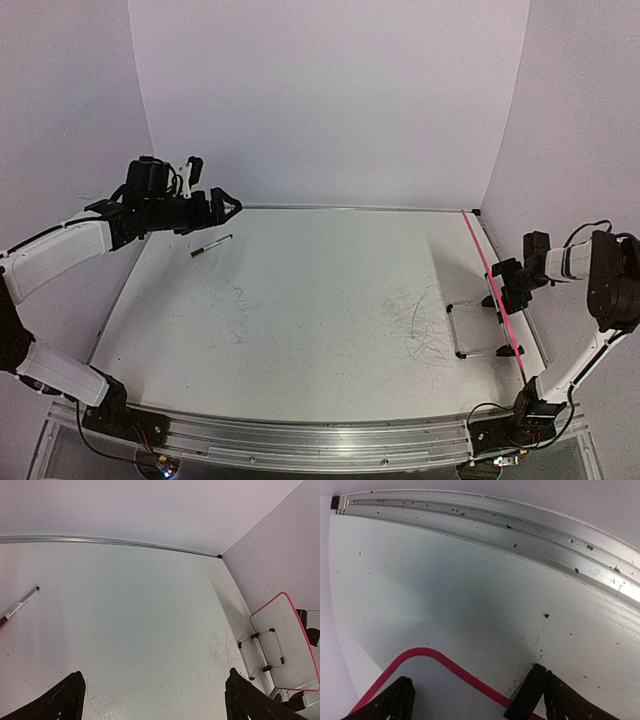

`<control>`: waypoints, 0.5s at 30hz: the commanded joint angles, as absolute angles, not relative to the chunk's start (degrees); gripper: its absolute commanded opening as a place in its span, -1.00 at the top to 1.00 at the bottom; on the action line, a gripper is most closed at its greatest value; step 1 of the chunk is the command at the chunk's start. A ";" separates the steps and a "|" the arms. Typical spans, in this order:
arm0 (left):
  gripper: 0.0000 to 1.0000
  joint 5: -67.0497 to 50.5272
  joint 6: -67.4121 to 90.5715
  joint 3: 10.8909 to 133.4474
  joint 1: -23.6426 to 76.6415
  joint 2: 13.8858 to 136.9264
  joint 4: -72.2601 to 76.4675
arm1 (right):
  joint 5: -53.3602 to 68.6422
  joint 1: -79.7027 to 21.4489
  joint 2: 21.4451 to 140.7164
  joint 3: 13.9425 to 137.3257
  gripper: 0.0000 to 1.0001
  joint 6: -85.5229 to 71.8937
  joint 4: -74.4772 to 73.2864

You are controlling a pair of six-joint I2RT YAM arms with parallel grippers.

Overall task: Write a sentence on the whiteboard
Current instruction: Move the whiteboard stand to the center of the board.

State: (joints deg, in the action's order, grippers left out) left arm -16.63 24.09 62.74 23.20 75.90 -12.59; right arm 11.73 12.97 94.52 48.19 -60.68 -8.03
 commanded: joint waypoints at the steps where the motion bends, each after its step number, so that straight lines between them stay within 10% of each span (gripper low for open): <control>1: -0.92 -19.24 25.73 66.14 23.40 77.36 -11.10 | 16.97 10.64 95.39 45.83 -0.79 -65.94 -3.91; 15: -0.44 -19.38 21.52 73.79 49.44 100.10 -3.28 | 6.85 10.44 91.30 49.87 -0.89 -44.81 -15.33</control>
State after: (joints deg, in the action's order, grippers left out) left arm -19.39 24.40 67.32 42.28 92.75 -7.31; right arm 11.38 11.03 94.46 47.83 -54.75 -7.60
